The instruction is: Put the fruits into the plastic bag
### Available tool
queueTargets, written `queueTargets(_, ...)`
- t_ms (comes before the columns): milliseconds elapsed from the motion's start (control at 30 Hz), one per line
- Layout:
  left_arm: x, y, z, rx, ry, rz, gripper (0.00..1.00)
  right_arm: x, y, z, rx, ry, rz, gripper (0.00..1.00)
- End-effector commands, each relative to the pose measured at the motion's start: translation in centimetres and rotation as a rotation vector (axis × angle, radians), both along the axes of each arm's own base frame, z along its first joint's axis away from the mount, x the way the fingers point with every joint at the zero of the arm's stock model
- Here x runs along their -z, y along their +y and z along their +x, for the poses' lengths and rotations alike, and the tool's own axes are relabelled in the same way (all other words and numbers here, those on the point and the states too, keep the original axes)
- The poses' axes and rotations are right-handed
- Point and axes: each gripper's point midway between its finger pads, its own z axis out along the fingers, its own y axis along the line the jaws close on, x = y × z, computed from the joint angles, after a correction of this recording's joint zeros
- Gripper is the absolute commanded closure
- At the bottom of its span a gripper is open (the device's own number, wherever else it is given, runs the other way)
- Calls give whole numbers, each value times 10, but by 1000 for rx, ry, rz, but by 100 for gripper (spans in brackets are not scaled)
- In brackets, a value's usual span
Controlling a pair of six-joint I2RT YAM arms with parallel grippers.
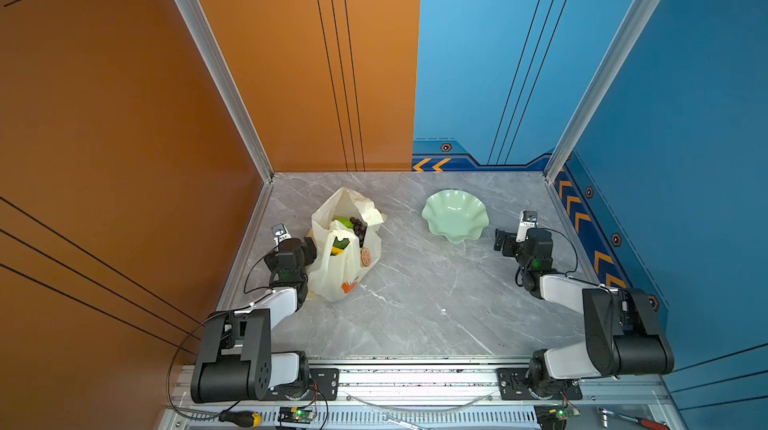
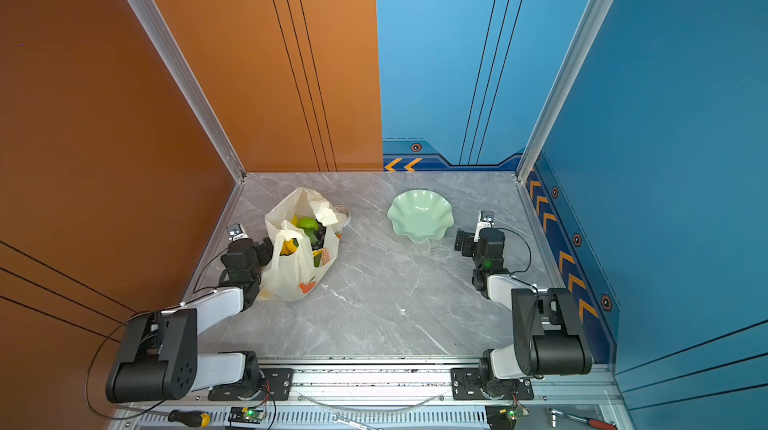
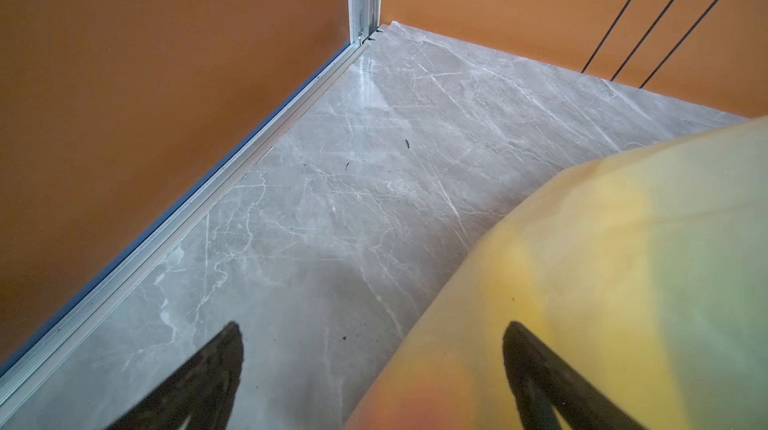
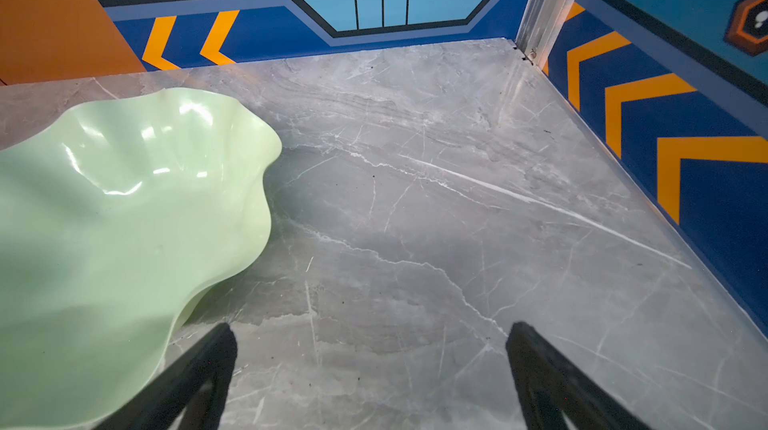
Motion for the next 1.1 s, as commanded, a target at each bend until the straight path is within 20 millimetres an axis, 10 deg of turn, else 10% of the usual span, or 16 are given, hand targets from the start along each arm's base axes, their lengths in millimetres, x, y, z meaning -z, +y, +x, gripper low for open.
queueTargets(0, -12, -7, 10, 48, -57, 36, 2, 1, 2, 1, -24, -13, 0, 0)
queueTargets(367, 3, -46, 22, 233, -119, 151, 2, 6, -10, -6, 40, -90, 2, 0)
queueTargets(1067, 5, -43, 32, 208, -84, 159, 2, 11, -13, -10, 110, -104, -68, 0)
